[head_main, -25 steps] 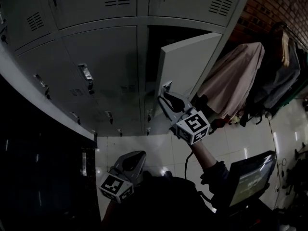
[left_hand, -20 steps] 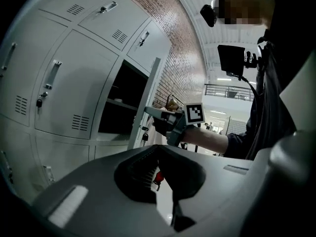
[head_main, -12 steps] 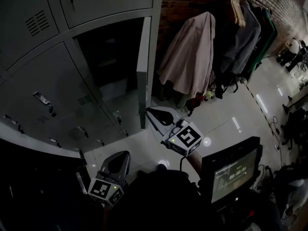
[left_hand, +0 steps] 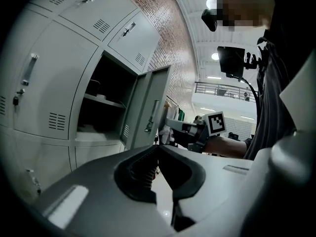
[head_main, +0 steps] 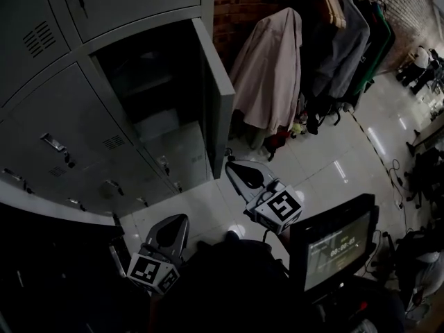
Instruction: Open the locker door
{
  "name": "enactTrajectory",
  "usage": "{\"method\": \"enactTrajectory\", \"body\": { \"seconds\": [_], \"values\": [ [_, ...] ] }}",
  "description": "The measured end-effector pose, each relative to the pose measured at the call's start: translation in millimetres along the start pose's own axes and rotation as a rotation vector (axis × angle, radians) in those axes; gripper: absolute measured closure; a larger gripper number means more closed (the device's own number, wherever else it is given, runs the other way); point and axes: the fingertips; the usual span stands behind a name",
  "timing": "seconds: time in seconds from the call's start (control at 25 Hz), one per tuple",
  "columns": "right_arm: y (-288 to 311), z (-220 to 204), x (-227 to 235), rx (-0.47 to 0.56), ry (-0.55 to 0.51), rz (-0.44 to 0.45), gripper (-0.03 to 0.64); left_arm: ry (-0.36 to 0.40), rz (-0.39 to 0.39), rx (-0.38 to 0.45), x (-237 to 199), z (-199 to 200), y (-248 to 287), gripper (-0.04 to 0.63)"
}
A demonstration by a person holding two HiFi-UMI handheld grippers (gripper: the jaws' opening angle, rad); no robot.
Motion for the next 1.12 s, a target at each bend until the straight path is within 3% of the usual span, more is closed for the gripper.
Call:
{"method": "enactTrajectory", "body": {
  "seconds": [0.68, 1.12],
  "values": [
    [-15, -18, -33, -0.030, 0.005, 0.057, 0.616, 0.039, -0.024, -0.004, 28, -2, 10, 0.580],
    [-36, -20, -13, -0.035, 0.013, -0.005, 0.617, 0.063, -0.052, -0.015, 45, -2, 17, 0.580]
  ]
}}
Point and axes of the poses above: the fingertips, and each gripper's own axes: y forward along the fingers, x to its right, z out of its top, and after that the axes turned 8 degrees about -x, right-handed
